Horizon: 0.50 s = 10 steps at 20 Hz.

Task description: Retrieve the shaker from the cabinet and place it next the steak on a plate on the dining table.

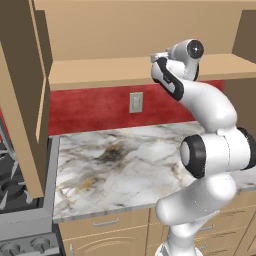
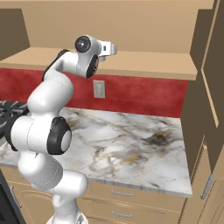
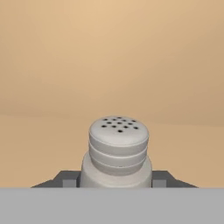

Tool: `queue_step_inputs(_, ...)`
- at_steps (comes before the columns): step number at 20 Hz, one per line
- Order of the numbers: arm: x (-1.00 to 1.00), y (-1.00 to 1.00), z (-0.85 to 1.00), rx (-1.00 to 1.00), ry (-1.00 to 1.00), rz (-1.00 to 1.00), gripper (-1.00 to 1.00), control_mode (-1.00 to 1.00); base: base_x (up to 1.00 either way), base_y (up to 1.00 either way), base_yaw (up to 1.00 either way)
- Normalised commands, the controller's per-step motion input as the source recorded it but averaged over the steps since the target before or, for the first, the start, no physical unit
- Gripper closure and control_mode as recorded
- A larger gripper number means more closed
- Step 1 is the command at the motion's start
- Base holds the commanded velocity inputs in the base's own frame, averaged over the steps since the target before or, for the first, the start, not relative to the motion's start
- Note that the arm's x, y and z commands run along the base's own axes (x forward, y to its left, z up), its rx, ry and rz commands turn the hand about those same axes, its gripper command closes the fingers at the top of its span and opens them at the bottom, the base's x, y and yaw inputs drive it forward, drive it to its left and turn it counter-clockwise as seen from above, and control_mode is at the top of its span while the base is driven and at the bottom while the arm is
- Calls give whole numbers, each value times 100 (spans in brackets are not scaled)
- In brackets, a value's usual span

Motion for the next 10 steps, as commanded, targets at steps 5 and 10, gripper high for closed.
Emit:
queue_step_inputs(5, -97, -13, 1, 1, -13, 0, 100, -100, 0, 0, 0)
queue_step_inputs(10, -100, -20, 4, 1, -12, 0, 100, -100, 0, 0, 0)
